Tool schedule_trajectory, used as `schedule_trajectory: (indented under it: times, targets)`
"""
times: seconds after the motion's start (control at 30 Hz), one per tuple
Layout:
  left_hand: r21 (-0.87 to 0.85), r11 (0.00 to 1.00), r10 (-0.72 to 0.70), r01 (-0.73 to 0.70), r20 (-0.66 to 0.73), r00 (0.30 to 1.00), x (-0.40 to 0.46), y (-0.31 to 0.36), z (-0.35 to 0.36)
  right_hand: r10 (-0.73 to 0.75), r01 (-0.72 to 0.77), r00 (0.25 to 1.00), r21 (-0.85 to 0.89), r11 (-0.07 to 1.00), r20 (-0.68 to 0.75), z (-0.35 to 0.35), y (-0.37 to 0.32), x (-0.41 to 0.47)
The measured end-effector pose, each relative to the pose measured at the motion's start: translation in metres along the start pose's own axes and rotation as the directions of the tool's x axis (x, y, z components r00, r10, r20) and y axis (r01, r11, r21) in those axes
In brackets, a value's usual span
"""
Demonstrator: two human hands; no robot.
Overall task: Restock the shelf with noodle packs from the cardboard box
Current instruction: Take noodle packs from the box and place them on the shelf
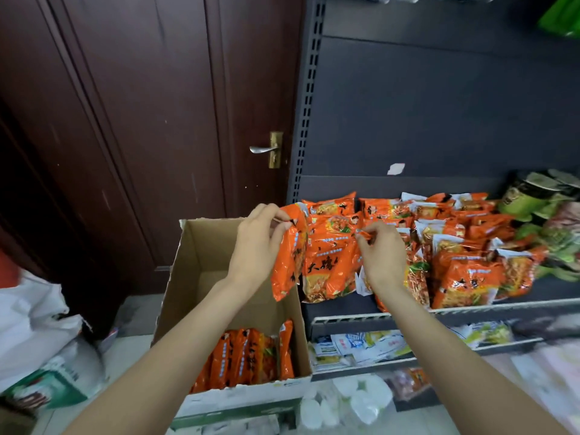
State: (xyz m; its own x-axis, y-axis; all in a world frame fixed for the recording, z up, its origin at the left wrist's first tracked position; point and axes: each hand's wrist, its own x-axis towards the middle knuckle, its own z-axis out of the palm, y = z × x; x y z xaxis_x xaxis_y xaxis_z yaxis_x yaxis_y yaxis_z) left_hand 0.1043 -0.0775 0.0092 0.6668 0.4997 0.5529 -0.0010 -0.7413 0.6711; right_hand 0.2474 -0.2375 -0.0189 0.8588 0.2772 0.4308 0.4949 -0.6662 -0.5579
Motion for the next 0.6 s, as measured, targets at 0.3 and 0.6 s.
schedule_trajectory:
  times: [0.3, 0.6]
  targets:
    - [0.008, 0.999, -0.045, 0.045, 0.024, 0.999, -0.004, -0.004, 0.010, 0.000, 0.060, 0.845, -0.095, 0.994, 0.534, 0.050, 0.027, -0.025]
    - [-0.037, 0.995, -0.092, 0.093, 0.025, 0.995, -0.003, -0.010, 0.008, 0.025, 0.162, 0.835, -0.288, 0.944, 0.550, 0.069, 0.039, -0.027]
